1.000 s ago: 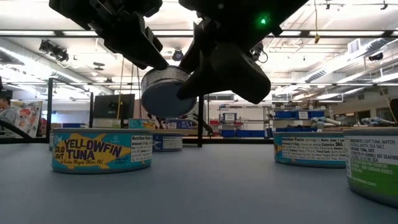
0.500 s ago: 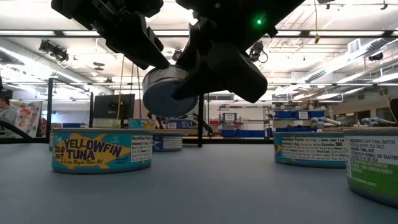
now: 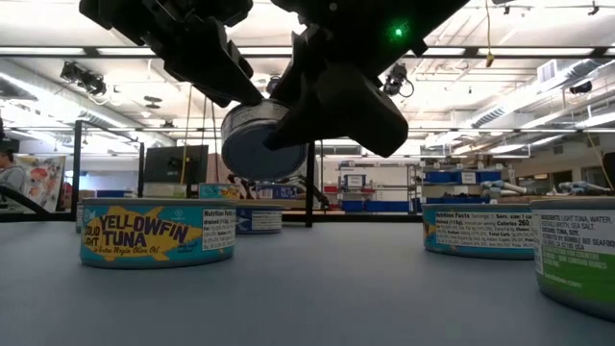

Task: Stack canned seafood by type on shelf
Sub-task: Put the blue tuna can on the shelf

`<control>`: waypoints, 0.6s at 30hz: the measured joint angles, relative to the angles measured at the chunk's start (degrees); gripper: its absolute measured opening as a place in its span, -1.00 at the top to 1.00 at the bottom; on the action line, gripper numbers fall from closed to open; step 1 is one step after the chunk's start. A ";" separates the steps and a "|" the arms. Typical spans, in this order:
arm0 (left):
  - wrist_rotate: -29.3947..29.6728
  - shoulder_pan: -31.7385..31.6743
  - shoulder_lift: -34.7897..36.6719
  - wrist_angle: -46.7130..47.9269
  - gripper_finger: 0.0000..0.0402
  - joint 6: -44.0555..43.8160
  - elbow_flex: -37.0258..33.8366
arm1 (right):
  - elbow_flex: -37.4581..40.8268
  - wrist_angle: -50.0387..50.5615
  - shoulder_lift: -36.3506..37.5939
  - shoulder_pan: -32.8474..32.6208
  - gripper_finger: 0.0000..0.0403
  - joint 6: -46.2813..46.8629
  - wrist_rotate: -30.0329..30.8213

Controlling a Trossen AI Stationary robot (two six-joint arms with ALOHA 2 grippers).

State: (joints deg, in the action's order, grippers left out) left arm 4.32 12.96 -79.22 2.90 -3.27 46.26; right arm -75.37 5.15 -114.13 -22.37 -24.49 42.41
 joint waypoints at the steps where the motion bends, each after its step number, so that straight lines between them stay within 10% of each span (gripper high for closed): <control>1: 0.05 -0.10 0.00 -1.77 1.00 -0.10 -0.77 | 0.00 -0.01 0.00 0.00 -0.33 -0.01 0.01; 18: -2.74 -0.68 -0.02 -9.46 1.00 1.39 -4.30 | 0.00 -2.58 0.00 0.37 -0.33 -2.70 0.41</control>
State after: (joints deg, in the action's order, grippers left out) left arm 1.58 12.27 -79.24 -6.57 -1.88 41.95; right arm -75.37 2.58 -114.13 -22.00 -27.19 42.82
